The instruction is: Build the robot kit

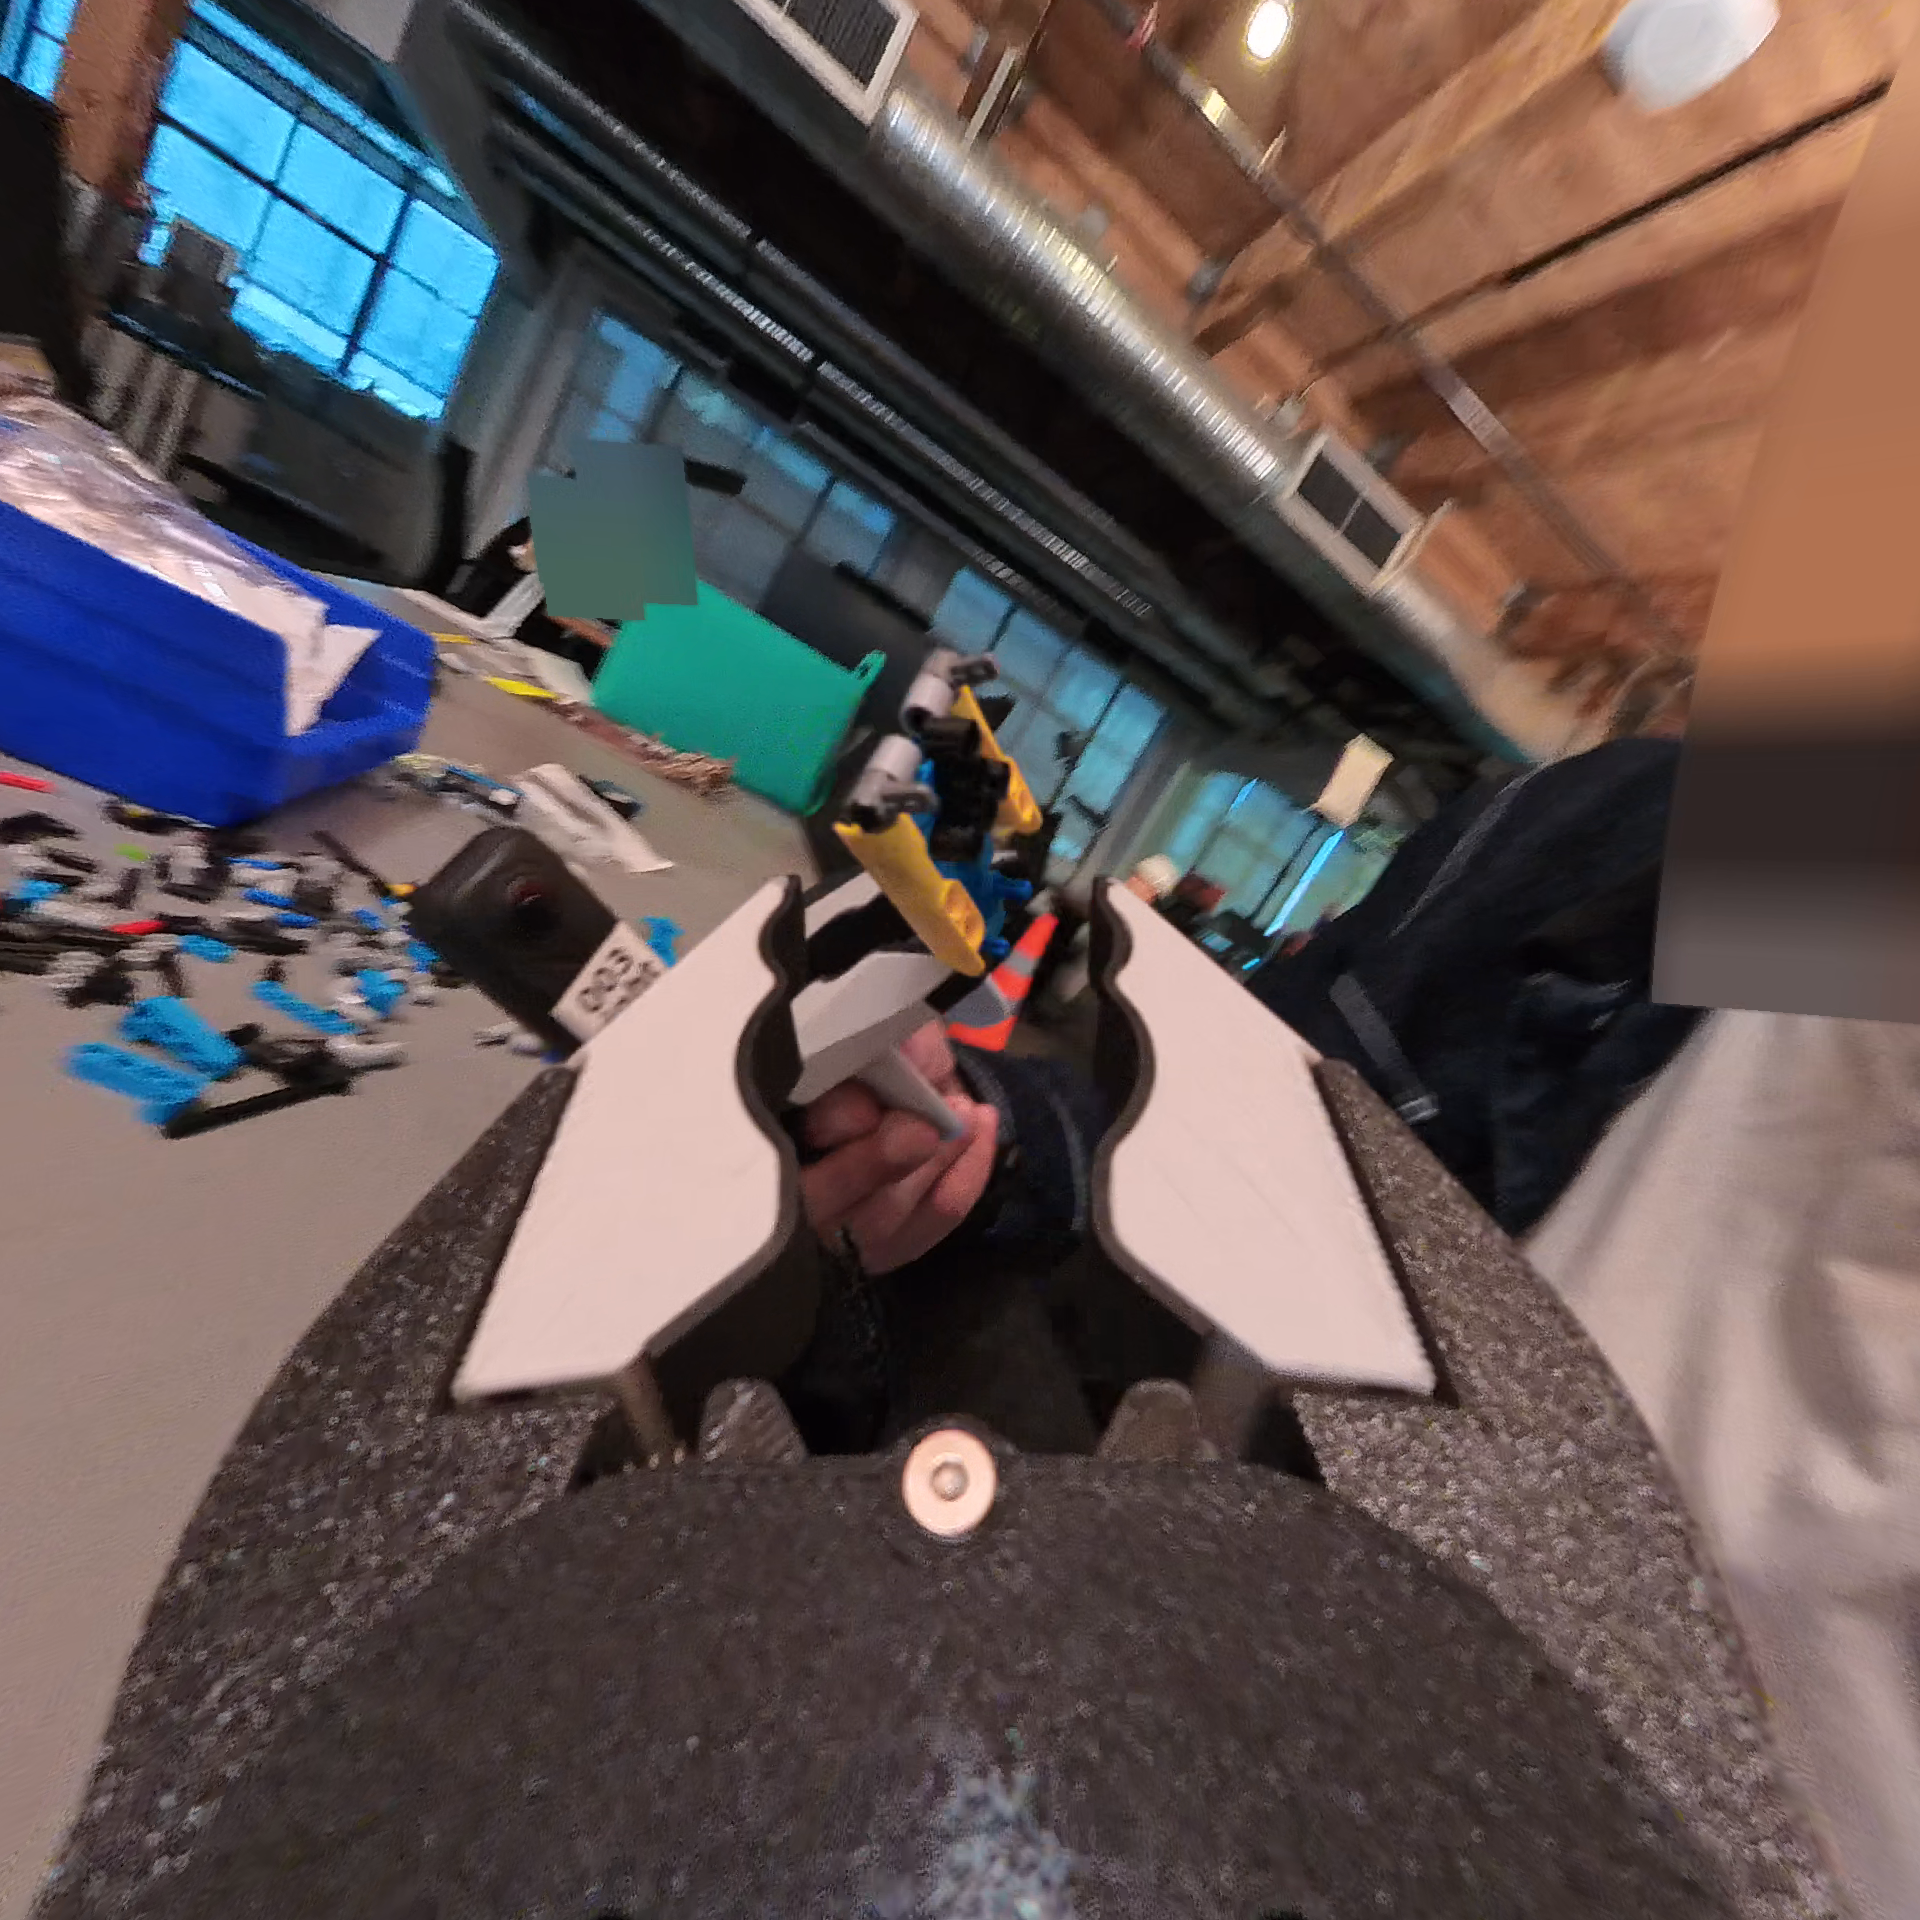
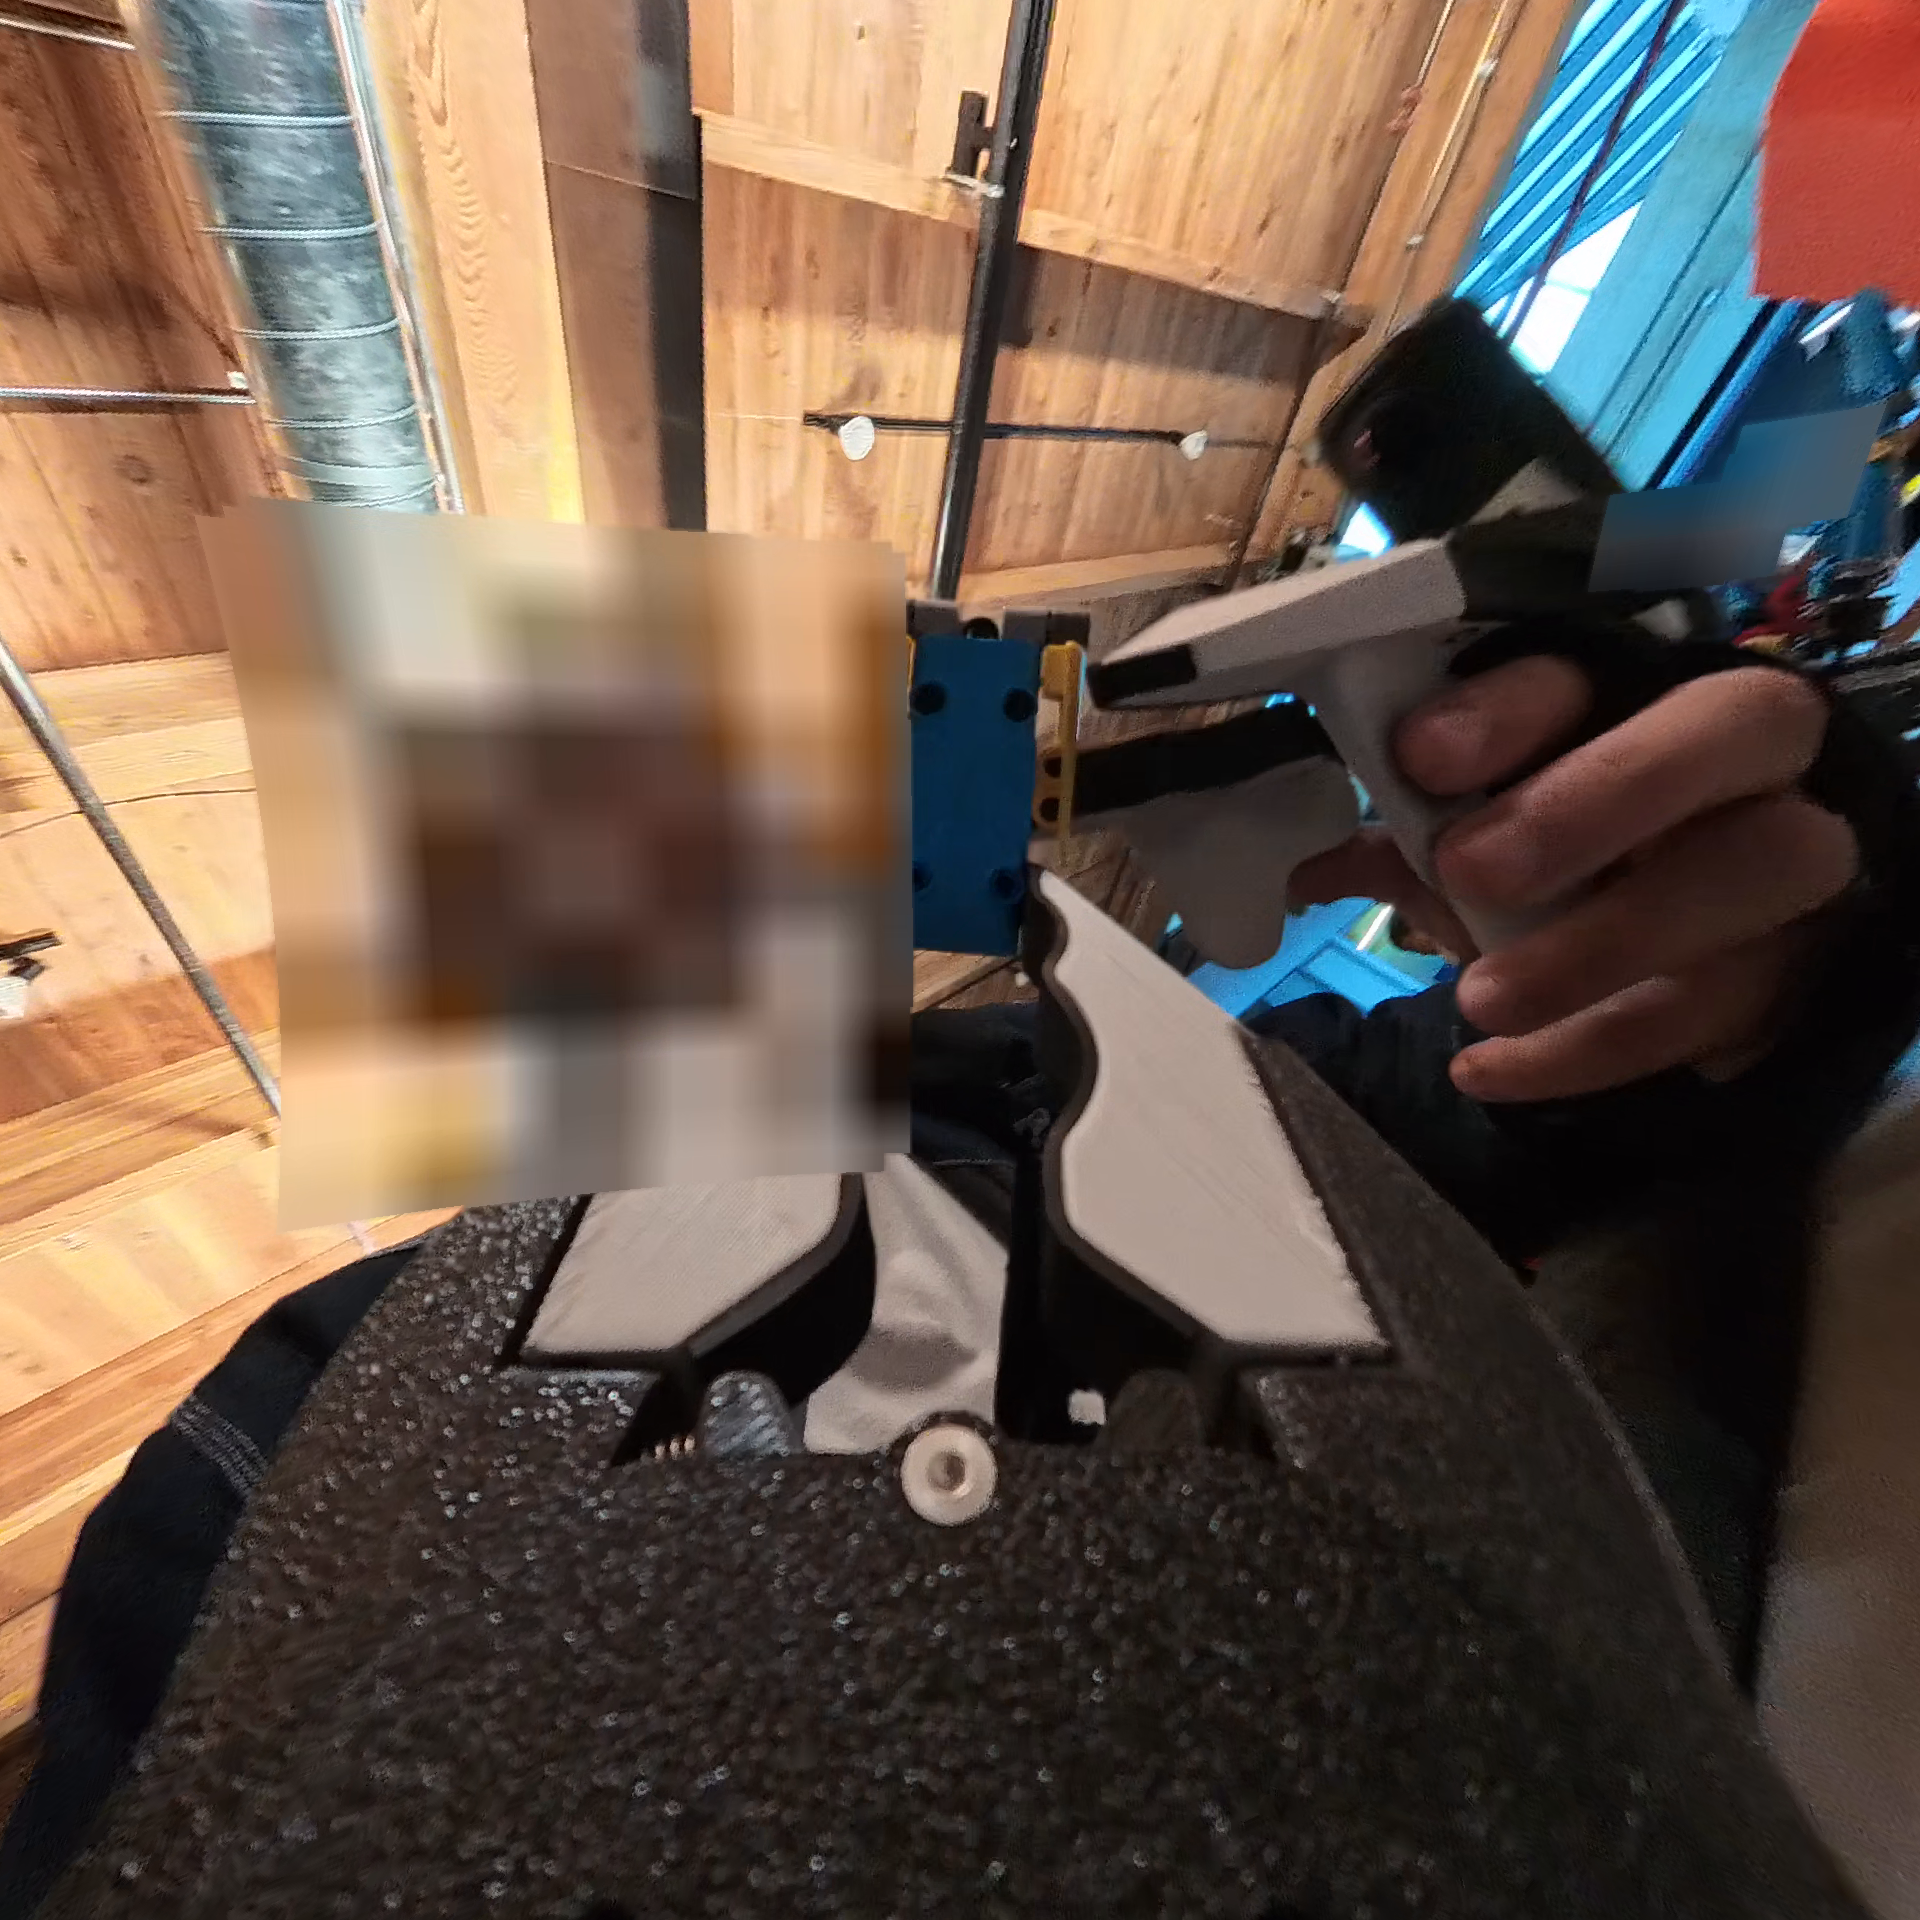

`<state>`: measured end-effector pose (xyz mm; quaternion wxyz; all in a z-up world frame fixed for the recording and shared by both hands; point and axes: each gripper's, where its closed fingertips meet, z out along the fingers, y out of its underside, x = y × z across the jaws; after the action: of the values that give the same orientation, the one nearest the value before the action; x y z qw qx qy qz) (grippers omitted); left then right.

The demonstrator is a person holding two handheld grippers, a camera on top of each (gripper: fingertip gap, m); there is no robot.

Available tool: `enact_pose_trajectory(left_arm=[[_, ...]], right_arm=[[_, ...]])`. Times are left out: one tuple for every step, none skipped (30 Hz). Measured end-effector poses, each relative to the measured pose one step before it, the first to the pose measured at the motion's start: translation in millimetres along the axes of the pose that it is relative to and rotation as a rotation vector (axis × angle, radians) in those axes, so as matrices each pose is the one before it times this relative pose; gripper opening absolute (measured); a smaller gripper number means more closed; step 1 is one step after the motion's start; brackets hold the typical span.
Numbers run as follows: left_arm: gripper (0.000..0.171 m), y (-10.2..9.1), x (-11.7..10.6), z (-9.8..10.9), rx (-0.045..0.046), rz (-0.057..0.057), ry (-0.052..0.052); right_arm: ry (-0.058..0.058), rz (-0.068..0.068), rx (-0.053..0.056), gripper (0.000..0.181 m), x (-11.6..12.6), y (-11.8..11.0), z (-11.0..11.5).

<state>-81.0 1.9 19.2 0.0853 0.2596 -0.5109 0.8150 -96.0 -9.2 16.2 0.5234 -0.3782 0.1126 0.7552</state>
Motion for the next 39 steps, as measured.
enact_pose_trajectory(left_arm=[[0.054,-3.99,3.46,-0.64,0.03059,-0.0371,0.0380],[0.053,-3.78,3.31,-0.69,0.02687,-0.0283,0.0342],[0.050,-2.96,1.98,-0.75,0.02068,-0.0176,0.0217],[0.048,-1.99,1.23,-0.78,0.01291,-0.0079,0.0125],[0.041,-0.45,2.76,-0.81,0.00037,0.0008,0.0189],[0.028,0.82,3.56,-0.57,-0.00985,0.0031,0.0212],[0.024,0.69,1.95,-0.23,-0.00956,0.0011,0.0086],[0.024,0.39,1.03,0.03,-0.00592,0.0029,0.0021],[0.024,0.57,0.76,0.13,-0.00546,0.0040,0.0016],[0.024,0.71,0.57,0.28,-0.00674,0.0019,0.0011],[0.024,0.84,0.65,0.07,-0.00778,-0.0018,0.0034],[0.024,0.81,0.66,0.05,-0.00818,-0.0045,0.0058],[0.024,0.41,-0.72,-0.30,-0.00739,-0.0008,-0.0033],[0.024,-0.18,-2.28,-1.13,-0.00632,0.0056,-0.0139],[0.024,-0.44,-2.42,-1.69,-0.00644,0.0041,-0.0132],[0.023,-0.55,-3.59,-2.35,-0.00656,-0.0060,-0.0175],[0.023,-0.85,-6.47,-3.03,-0.00379,-0.0184,-0.0306],[0.023,-1.07,-7.83,-3.53,0.00008,-0.0273,-0.0340],[0.023,-1.74,-7.56,-3.78,0.00556,-0.0288,-0.0308],[0.023,-2.14,-7.94,-3.56,0.00922,-0.0221,-0.0348],[0.023,-0.71,-8.06,-2.74,0.00110,-0.0083,-0.0400],[0.023,0.96,-7.15,-1.63,-0.00792,0.0062,-0.0386],[0.023,1.92,-5.00,-0.34,-0.01185,0.0144,-0.0312],[0.022,3.06,-3.29,0.80,-0.01729,0.0159,-0.0234],[0.022,3.38,-1.90,1.62,-0.01758,0.0169,-0.0181],[0.022,2.81,-1.05,1.80,-0.01163,0.0177,-0.0142],[0.022,2.06,-0.53,1.63,-0.00829,0.0175,-0.0124],[0.023,2.02,-0.45,1.47,-0.00835,0.0182,-0.0122],[0.023,1.86,-0.37,1.04,-0.00845,0.0181,-0.0117],[0.023,2.08,-0.52,1.06,-0.01049,0.0152,-0.0105],[0.022,2.45,-0.66,1.14,-0.01359,0.0109,-0.0095],[0.022,2.25,-0.87,1.21,-0.01221,0.0092,-0.0100],[0.022,2.02,-0.53,1.17,-0.00924,0.0080,-0.0072],[0.022,1.65,0.13,1.08,-0.00788,0.0027,-0.0014],[0.022,1.45,0.60,1.08,-0.00628,-0.0036,0.0033],[0.022,1.49,0.51,0.87,-0.00607,-0.0084,0.0054],[0.022,1.08,-0.32,0.59,-0.00487,-0.0116,0.0023],[0.022,0.55,-0.83,-0.12,-0.00293,-0.0160,0.0027],[0.022,0.37,-0.14,-0.33,-0.00302,-0.0243,0.0105]], right_arm=[[-0.0116,0.0143,-0.0165,0.023,0.04,3.63,2.50],[-0.0060,0.0120,-0.0170,0.023,0.97,3.64,2.42],[-0.0042,0.0089,-0.0150,0.023,0.95,3.23,2.46],[-0.0053,0.0046,-0.0099,0.023,0.50,2.20,2.12],[-0.0055,0.0011,-0.0005,0.024,0.23,0.56,1.48],[-0.0048,0.0021,0.0034,0.024,0.42,-0.08,0.85],[-0.0029,0.0076,-0.0011,0.024,0.67,0.52,0.59],[-0.0028,0.0067,-0.0027,0.024,0.34,0.81,0.54],[-0.0008,0.0014,-0.0033,0.024,-0.11,0.66,0.20],[0.0033,-0.0041,-0.0005,0.023,0.09,0.06,-0.11],[0.0059,-0.0044,0.0034,0.023,0.50,-0.63,-0.42],[0.0058,-0.0011,0.0061,0.023,0.78,-0.98,-0.72],[0.0032,0.0018,0.0098,0.026,0.52,-1.72,-1.25],[0.0150,-0.0002,0.0105,0.029,1.52,-2.12,-1.37],[0.0442,-0.0223,0.0093,0.032,4.43,-2.54,-2.05],[0.0585,-0.0397,0.0078,0.035,4.94,-3.19,-2.57],[0.0647,-0.0491,0.0115,0.038,3.62,-5.29,-3.71],[0.0791,-0.0629,0.0047,0.041,3.89,-5.65,-5.12],[0.0964,-0.0740,-0.0154,0.044,5.36,-3.77,-5.47],[0.0955,-0.0786,-0.0292,0.048,4.71,-1.91,-4.38],[0.0933,-0.0913,-0.0456,0.052,4.51,0.92,-2.69],[0.0995,-0.0941,-0.0562,0.054,6.44,3.08,-1.17],[0.0989,-0.0798,-0.0444,0.060,7.62,1.67,0.17],[0.0685,-0.0600,-0.0247,0.063,4.31,-0.90,0.98],[0.0395,-0.0359,-0.0115,0.061,1.52,-2.22,1.41],[0.0195,-0.0133,-0.0134,0.055,0.24,-0.86,2.37],[0.0159,-0.0033,-0.0233,0.049,0.98,1.77,2.91],[0.0319,-0.0030,-0.0244,0.044,4.45,3.30,2.92],[0.0265,-0.0104,-0.0286,0.041,4.15,5.00,3.11],[0.0012,-0.0137,-0.0134,0.038,0.17,3.14,2.46],[-0.0024,-0.0015,0.0160,0.033,-0.07,-0.95,1.09],[-0.0092,0.0089,0.0166,0.032,-0.63,-1.40,0.70],[-0.0056,0.0128,0.0025,0.031,0.18,0.24,0.77],[-0.0032,0.0047,0.0012,0.027,0.28,0.63,0.84],[0.0020,-0.0038,-0.0062,0.024,0.55,1.94,1.21],[0.0095,-0.0130,-0.0061,0.019,1.03,1.88,0.93],[0.0073,-0.0170,-0.0009,0.018,0.64,1.06,0.46],[0.0062,-0.0063,0.0023,0.018,0.83,0.35,-0.12],[-0.0088,-0.0033,-0.0018,0.016,-0.89,0.78,-0.05]])
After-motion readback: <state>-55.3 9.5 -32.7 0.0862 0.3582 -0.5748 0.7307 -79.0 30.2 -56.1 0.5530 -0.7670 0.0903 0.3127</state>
